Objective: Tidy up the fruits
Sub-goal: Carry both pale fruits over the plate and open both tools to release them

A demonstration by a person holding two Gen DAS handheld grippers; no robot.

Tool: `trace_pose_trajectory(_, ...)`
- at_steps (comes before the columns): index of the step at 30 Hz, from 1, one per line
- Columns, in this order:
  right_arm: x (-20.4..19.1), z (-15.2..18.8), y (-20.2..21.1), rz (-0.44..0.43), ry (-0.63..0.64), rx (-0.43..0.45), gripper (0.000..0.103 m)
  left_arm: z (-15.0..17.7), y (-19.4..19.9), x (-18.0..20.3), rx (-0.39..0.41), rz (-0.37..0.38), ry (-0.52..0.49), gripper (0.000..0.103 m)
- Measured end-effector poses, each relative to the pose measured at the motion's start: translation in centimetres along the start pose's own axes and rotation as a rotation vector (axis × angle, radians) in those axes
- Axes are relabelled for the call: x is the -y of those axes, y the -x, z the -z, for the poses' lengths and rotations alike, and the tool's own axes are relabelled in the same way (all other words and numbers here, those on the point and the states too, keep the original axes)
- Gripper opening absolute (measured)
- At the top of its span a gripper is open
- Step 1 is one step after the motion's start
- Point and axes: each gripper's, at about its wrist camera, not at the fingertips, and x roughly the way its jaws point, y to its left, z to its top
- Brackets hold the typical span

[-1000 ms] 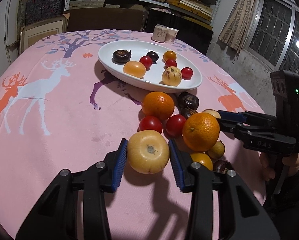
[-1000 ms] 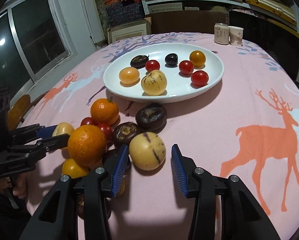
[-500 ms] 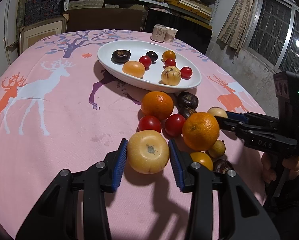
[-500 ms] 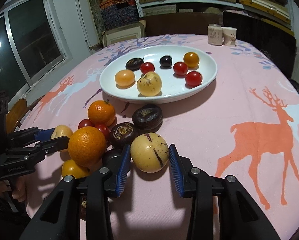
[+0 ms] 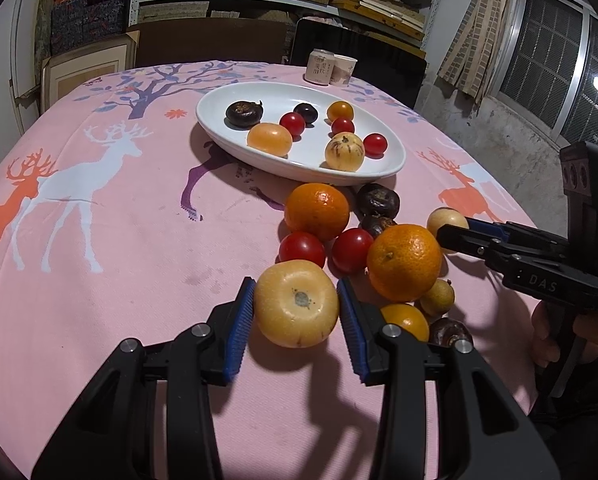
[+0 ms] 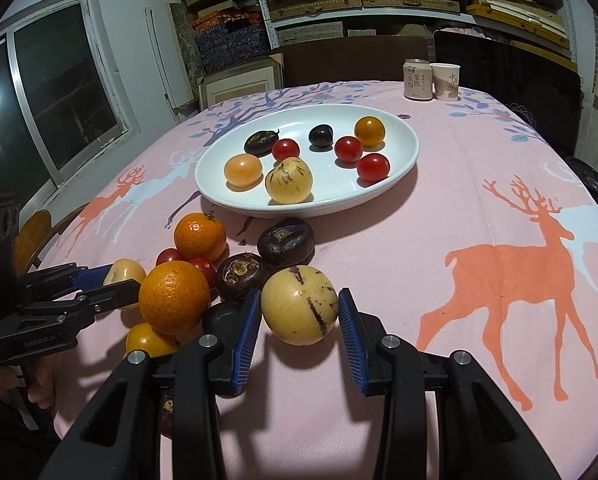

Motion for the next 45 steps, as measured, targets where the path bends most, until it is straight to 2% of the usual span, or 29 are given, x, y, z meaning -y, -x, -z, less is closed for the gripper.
trace_pose_trajectory(13, 0.6, 0.7, 1.2, 0.028, -0.014, 0.025, 0.039, -0.1, 0.3, 0.0, -0.001, -0.015, 0.003, 0.041)
trace_pose_trajectory(32, 2.6, 1.2, 3.7, 0.004, -0.070, 0.063, 0.039, -1.3, 2.5, 1.8, 0.046, -0.066, -0.059, 0.041)
trace_pose_trajectory(39, 3.2, -1.3, 5.1, 0.022, -0.049, 0.101, 0.039, -3.9, 2.8, 1.9, 0.077, -0.083, -0.095, 0.041)
trace_pose_trajectory(45, 3.6, -5.7, 5.8, 0.037, -0.014, 0.148, 0.039, -8.6, 1.9, 2.0, 0.109, -0.106, -0.137, 0.041)
